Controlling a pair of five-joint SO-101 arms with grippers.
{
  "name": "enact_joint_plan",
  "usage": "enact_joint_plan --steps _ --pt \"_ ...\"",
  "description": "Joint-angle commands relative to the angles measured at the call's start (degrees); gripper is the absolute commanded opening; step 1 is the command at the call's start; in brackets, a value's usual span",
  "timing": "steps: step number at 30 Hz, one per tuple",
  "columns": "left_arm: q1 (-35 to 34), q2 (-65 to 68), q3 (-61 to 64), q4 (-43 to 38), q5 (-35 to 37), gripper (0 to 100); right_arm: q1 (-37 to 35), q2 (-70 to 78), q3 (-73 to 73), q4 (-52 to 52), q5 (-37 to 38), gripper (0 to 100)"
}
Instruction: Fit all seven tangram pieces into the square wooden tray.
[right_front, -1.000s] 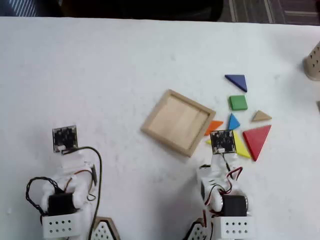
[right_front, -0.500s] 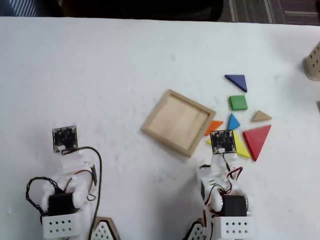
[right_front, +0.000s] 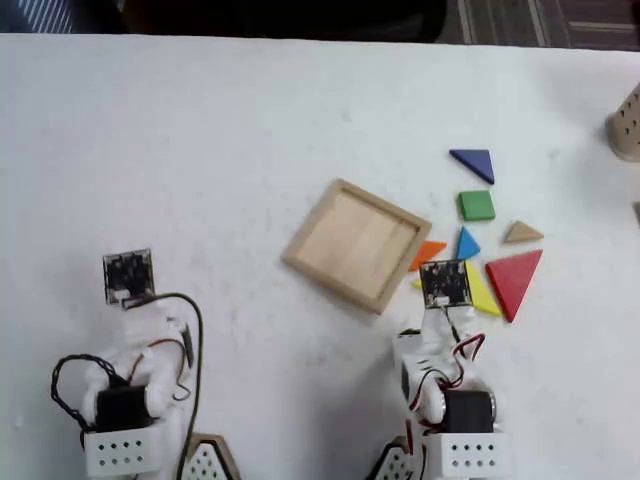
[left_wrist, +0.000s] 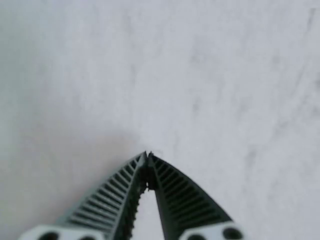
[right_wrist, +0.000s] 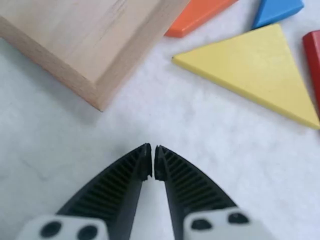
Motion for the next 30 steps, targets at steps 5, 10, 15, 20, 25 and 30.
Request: enact_joint_plan --steps 5,10,15,20,25,30 --pt "0.92 -0.75 -2.99 -18.9 -0.35 3 3.21 0.04 0.35 -8.75 -0.09 2.1" --pt "1.27 -0.75 -9.41 -25.67 -0.35 3 7.25 0.04 0.35 -10.33 -0.09 2.2" --pt "3.56 -0.4 -17.58 -20.13 -0.35 3 8.4 0.22 0.35 -8.04 0.35 2.2" --pt "8.84 -0.22 -25.76 -10.73 -0.35 20 8.13 0.13 0.18 -6.37 0.35 2.2" --pt "9.1 10.68 -32.44 -10.46 0.0 30 8.48 0.22 -2.46 -3.12 0.44 2.1" --pt "9.1 31.08 -39.38 -12.31 0.09 26 8.57 0.22 -3.78 -2.07 0.44 2.1"
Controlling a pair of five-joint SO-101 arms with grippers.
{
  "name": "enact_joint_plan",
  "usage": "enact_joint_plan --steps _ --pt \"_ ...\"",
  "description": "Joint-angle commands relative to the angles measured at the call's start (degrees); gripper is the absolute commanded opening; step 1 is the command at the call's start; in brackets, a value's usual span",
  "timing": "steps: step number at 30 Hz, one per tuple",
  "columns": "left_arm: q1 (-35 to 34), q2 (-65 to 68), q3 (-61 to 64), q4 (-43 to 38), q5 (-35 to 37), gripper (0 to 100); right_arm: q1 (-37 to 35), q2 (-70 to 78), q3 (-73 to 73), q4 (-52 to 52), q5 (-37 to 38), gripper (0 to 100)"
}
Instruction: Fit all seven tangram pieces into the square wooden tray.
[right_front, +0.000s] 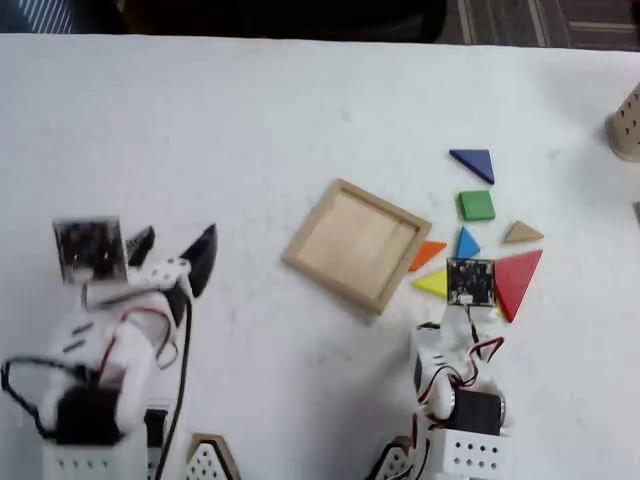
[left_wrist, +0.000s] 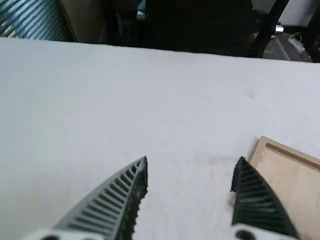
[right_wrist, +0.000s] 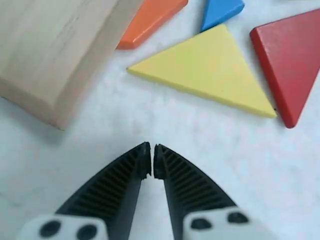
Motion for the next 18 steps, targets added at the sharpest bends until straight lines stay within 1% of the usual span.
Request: enact_joint_plan --steps 1,3,5,7,9,13,18 --pt "1.19 14.46 -5.1 -3.43 0.09 26 0.48 0.22 -2.55 0.57 0.53 2.1" --pt "1.27 20.0 -2.73 -8.0 0.26 25 1.8 0.4 -3.69 0.57 0.35 1.8" --pt "1.27 24.48 2.37 -14.77 3.16 24 4.97 0.66 -5.54 0.31 0.18 1.8" --pt "0.75 27.3 6.86 -22.77 5.63 25 7.96 0.66 -6.68 0.22 0.09 1.7" --pt "-0.22 27.91 9.93 -27.87 5.8 25 9.45 0.66 -7.82 -0.92 0.09 1.7" --pt "0.22 27.91 11.25 -29.1 5.8 25 10.07 0.75 -8.97 -4.0 0.35 1.7" --pt "-0.04 28.35 11.43 -29.45 5.8 25 14.37 1.63 -18.2 -3.74 0.44 1.7"
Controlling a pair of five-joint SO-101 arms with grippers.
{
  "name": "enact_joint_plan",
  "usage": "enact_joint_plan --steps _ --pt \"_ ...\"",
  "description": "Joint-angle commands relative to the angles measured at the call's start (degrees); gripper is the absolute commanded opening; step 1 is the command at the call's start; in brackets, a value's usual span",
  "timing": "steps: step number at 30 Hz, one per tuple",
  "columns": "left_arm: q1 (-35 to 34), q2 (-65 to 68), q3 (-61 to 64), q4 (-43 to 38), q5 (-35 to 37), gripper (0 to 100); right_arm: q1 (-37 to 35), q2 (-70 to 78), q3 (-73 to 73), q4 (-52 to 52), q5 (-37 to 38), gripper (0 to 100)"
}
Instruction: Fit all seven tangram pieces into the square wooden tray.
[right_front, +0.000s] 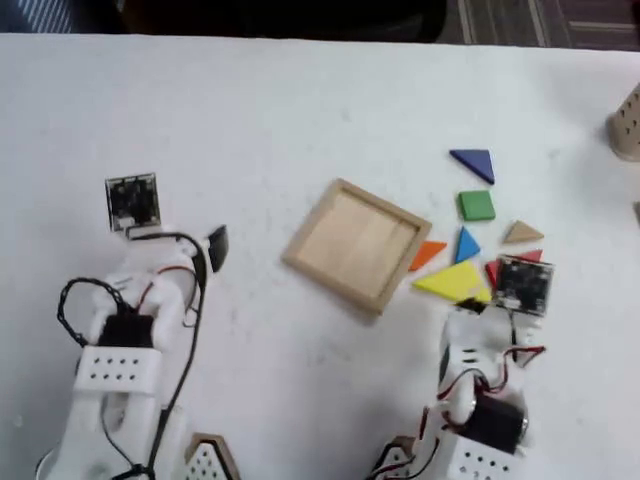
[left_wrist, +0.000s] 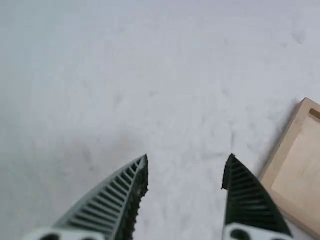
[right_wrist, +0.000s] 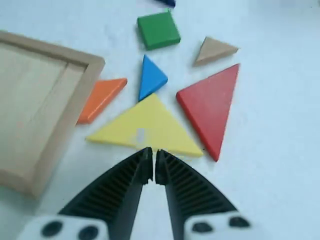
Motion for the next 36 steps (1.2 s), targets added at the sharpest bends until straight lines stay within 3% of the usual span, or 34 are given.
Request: enact_joint_plan --steps 1,9,19,25,36 --pt "-0.04 0.31 -0.26 -2.11 0.62 25 3.21 3.03 -11.08 -0.31 0.44 1.7" --pt "0.04 0.31 -0.18 -2.2 0.53 25 3.3 34.68 -33.05 7.34 0.53 2.1" --pt "-0.04 0.4 -0.09 -2.2 0.53 25 3.12 75.74 -61.71 7.16 0.0 2.1" --pt "-0.04 0.4 1.32 -4.22 0.53 25 -1.1 98.24 -80.53 6.37 0.0 2.1" --pt "-0.31 0.4 2.02 -4.66 0.44 25 -4.53 131.91 -101.1 -22.64 0.44 2.1"
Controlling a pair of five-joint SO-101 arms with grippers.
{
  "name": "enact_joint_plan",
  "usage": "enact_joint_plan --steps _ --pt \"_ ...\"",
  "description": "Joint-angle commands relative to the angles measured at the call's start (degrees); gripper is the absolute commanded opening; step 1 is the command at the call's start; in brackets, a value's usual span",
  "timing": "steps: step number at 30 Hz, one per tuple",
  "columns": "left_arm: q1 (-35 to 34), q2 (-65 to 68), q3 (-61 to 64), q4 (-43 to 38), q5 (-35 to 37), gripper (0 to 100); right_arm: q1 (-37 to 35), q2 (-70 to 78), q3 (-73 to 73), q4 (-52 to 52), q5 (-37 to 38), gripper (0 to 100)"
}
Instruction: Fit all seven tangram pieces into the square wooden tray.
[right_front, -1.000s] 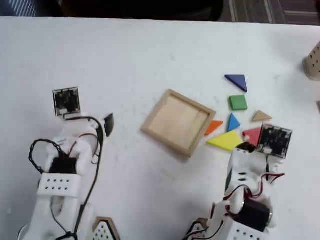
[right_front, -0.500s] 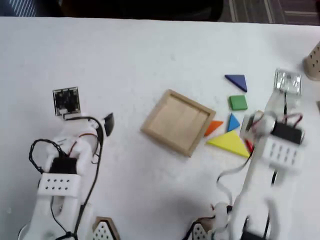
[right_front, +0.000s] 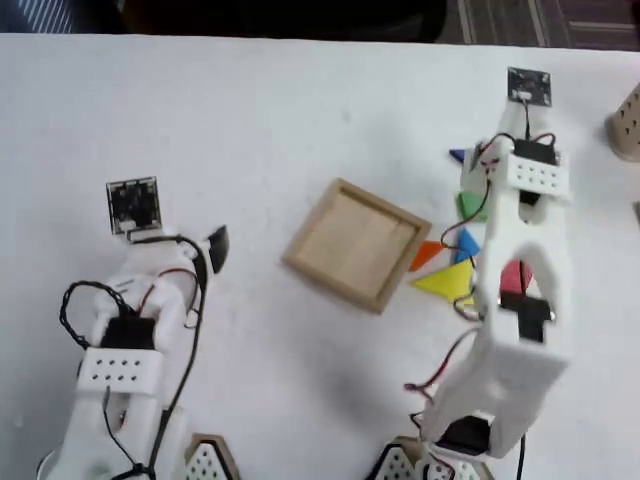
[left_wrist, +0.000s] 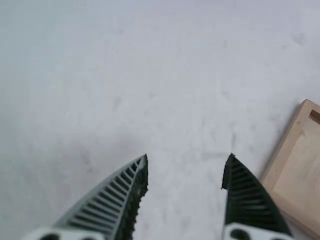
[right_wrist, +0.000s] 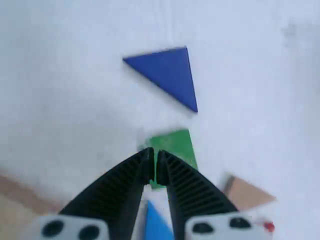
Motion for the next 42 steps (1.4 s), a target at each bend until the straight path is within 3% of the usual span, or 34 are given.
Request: enact_joint_plan --steps 1,5,10,20,23,26,35,40,42 --pt "-0.84 0.22 0.26 -1.76 0.44 25 -0.66 11.03 -10.9 -13.85 0.44 2.1" --pt "-2.59 0.13 0.62 -3.6 0.0 25 -0.66 21.05 -21.36 -18.86 0.44 1.8" --pt "-2.59 0.22 0.79 -4.13 -3.78 25 -0.48 31.08 -37.45 -18.86 0.26 1.8" --pt "-2.51 0.22 0.79 -4.13 -3.96 25 -0.48 54.99 -64.79 -18.95 0.62 1.8" --pt "-2.51 0.22 0.79 -4.13 -3.96 25 0.66 60.88 -70.42 -18.07 4.4 1.8" --pt "-2.51 0.22 0.79 -4.13 -3.96 25 1.63 63.69 -75.78 -10.42 11.78 1.8" --pt "-2.51 0.22 0.79 -4.13 -3.96 25 2.07 63.87 -89.05 28.88 27.08 1.8" --pt "-2.51 0.22 1.05 -4.13 -3.96 25 1.54 62.11 -88.79 42.95 33.41 1.8" --pt "-2.51 0.22 1.05 -4.22 -3.96 25 1.98 62.11 -88.79 43.74 34.11 1.7"
